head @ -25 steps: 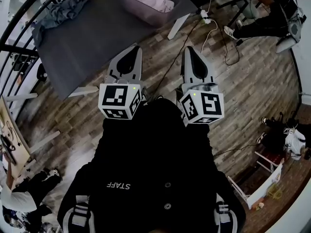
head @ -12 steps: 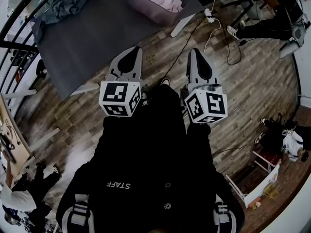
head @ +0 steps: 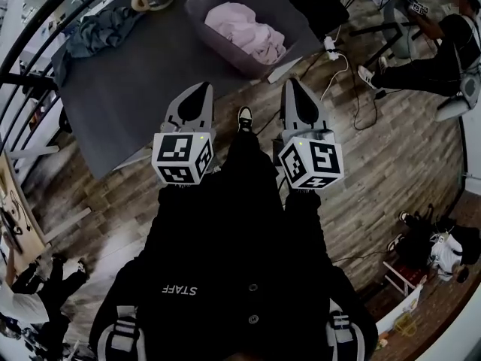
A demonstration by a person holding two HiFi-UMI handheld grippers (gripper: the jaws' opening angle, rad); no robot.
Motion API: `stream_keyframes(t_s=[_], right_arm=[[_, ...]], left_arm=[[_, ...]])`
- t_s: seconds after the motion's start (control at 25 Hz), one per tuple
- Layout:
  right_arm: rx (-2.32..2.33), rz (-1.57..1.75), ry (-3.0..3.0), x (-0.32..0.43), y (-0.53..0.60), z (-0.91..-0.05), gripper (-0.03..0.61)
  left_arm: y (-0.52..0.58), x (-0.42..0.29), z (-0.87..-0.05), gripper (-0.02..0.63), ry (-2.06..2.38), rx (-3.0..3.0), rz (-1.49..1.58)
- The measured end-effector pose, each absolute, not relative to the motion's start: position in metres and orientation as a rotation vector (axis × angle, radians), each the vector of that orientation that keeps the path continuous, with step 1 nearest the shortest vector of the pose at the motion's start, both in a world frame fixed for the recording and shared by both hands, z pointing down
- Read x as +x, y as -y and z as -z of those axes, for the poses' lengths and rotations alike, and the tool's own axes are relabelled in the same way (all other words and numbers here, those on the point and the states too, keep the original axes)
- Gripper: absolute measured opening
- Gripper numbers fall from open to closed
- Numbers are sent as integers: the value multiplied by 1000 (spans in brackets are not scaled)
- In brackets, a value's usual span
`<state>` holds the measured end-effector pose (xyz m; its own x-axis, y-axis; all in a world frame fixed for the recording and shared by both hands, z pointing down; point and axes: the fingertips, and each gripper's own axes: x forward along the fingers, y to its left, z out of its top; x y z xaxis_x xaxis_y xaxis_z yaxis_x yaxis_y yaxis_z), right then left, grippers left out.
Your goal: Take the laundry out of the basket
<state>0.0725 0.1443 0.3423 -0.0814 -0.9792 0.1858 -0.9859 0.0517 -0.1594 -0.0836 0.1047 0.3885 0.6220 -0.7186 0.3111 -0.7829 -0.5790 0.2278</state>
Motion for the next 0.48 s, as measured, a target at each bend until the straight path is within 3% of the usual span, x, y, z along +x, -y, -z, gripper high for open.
stream_keyframes(t_s=[0.48], right_arm=[[1829, -407, 2355, 123, 37, -353, 14]], left_arm=[[58, -12, -387, 0, 1326, 2380, -290]])
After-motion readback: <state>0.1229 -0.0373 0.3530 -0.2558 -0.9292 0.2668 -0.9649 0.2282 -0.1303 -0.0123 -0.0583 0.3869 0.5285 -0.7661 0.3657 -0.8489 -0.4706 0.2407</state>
